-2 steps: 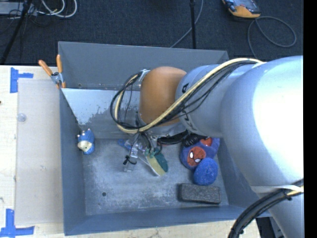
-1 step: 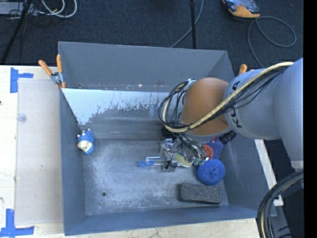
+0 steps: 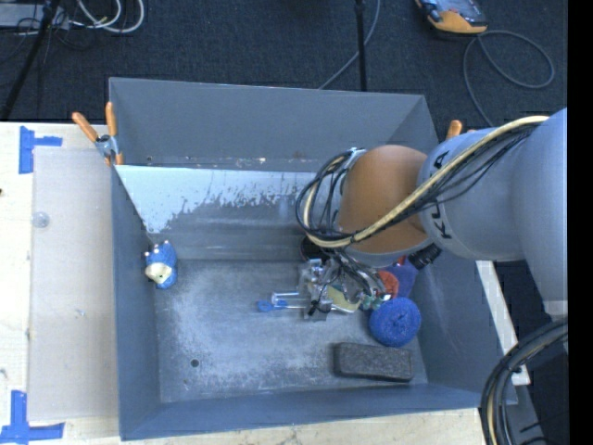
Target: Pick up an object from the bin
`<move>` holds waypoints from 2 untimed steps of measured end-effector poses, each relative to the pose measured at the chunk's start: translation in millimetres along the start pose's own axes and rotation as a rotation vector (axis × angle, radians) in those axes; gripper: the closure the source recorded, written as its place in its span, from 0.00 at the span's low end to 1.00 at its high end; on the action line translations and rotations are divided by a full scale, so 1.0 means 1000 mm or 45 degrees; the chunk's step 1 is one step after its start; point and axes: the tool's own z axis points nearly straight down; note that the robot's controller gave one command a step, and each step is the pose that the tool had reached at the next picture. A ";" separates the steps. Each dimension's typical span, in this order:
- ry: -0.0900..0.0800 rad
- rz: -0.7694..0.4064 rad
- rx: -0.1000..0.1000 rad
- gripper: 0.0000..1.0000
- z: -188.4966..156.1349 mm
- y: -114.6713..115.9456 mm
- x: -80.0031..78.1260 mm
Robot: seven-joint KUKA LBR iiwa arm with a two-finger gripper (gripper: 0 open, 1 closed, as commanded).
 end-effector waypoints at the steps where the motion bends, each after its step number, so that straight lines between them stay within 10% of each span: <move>1: 0.000 0.000 -0.001 1.00 0.000 0.000 0.000; 2: 0.000 0.002 -0.001 1.00 -0.001 0.000 0.000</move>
Offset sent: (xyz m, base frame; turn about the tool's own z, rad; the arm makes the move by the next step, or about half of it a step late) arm 0.0001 0.0001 0.0085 0.0000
